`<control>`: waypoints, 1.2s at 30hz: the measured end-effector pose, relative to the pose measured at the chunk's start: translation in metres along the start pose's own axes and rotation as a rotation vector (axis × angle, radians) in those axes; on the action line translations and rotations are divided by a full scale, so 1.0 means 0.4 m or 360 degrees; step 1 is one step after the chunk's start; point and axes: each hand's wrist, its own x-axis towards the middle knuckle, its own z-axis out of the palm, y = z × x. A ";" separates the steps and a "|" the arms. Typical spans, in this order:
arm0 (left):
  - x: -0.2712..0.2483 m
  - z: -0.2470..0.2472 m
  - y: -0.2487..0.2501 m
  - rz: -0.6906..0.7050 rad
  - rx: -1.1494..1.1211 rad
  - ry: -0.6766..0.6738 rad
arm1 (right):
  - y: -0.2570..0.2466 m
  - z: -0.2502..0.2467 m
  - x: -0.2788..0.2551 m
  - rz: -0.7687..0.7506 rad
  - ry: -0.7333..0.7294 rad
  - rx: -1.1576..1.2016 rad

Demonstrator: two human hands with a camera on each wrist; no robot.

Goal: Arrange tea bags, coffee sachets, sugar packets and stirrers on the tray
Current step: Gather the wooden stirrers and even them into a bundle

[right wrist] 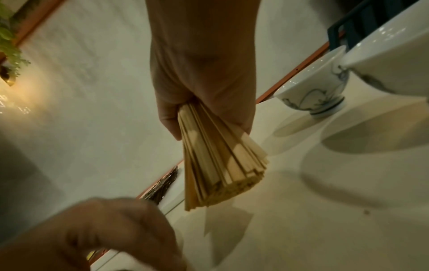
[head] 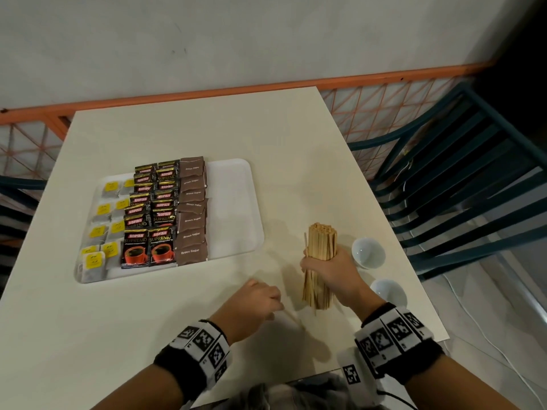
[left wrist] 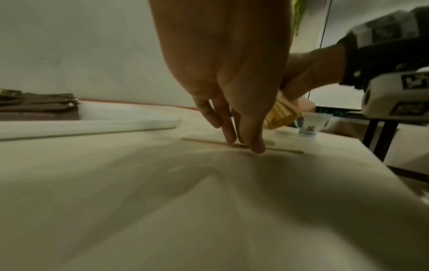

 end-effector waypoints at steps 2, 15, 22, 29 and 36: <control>-0.006 0.028 -0.012 0.0019 0.0014 0.0090 | 0.001 -0.004 -0.002 0.0056 -0.0049 0.0067; 0.002 0.052 -0.012 0.0113 0.0110 0.0426 | -0.012 0.015 -0.005 0.0238 -0.0192 0.0317; -0.011 0.009 -0.006 -0.0261 -0.0162 0.0557 | -0.022 0.018 0.004 0.0238 -0.0137 0.0429; -0.002 -0.164 0.009 -0.0977 -0.1853 0.1233 | -0.048 0.056 0.016 0.0193 -0.0289 0.0615; 0.000 -0.185 0.018 -0.1040 -0.2204 0.1275 | -0.098 0.098 0.013 0.0173 -0.0629 0.0958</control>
